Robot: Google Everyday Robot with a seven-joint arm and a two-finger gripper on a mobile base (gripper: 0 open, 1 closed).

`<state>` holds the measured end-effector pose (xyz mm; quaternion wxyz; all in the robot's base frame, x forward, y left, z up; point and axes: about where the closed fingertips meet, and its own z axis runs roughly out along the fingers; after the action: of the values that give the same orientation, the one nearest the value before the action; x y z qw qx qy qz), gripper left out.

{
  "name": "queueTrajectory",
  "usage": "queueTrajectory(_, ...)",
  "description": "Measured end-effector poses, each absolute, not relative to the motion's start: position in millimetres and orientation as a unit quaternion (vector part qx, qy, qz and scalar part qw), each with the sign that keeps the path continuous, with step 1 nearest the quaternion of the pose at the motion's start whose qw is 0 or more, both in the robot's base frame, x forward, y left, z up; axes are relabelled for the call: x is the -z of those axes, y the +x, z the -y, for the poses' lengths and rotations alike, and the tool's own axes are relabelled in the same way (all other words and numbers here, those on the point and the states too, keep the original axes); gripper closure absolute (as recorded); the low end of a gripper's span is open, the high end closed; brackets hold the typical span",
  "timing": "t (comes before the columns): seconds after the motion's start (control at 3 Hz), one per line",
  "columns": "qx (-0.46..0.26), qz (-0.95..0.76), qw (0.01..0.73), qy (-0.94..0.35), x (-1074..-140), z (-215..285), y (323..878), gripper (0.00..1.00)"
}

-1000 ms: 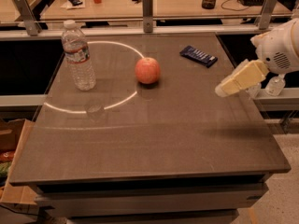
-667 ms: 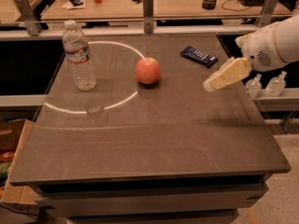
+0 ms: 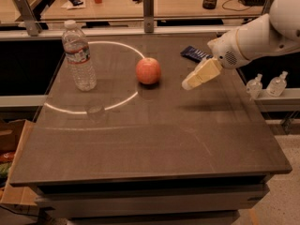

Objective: Pick apple

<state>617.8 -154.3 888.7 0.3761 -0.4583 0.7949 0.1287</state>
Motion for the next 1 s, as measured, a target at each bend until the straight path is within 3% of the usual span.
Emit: queueTrajectory(1.0, -0.149, -0.782, 0.382, -0.469, -886.3, 123.2, 626.8, 0.00)
